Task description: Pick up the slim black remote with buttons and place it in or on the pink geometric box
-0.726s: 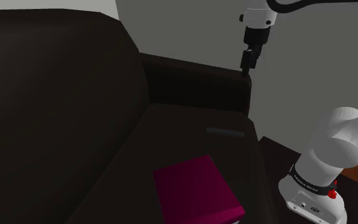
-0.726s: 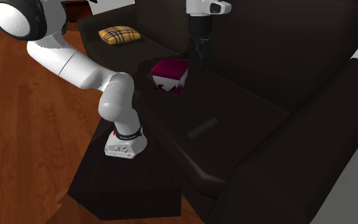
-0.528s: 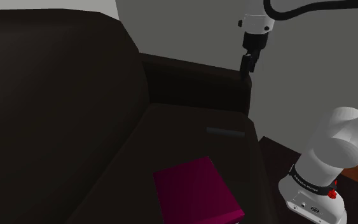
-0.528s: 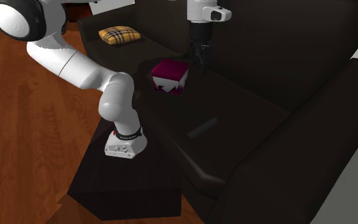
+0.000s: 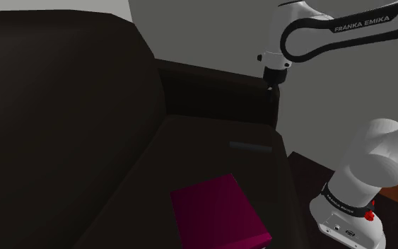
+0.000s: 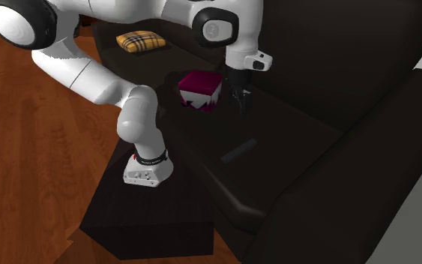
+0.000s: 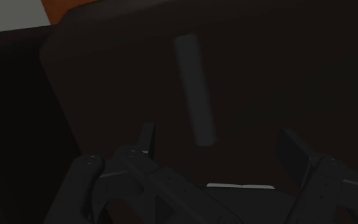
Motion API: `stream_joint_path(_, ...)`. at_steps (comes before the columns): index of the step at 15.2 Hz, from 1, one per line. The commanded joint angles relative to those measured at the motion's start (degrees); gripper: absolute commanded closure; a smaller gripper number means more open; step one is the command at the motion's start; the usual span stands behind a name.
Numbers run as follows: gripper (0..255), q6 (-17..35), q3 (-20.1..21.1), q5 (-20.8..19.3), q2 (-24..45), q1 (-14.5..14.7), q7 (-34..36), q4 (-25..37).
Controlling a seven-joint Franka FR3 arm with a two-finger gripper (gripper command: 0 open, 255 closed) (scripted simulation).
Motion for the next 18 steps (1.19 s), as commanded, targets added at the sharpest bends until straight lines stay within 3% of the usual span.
stream_joint_path(1,0,4.06,-1.24,0.09,1.87,0.4,-2.12,-2.36)
stream_joint_path(12,0,28.16,-8.43,2.8,19.17,3.7,-15.75,-11.37)
stream_joint_path(18,0,34.97,-9.24,4.28,24.58,4.68,-17.56,-12.99)
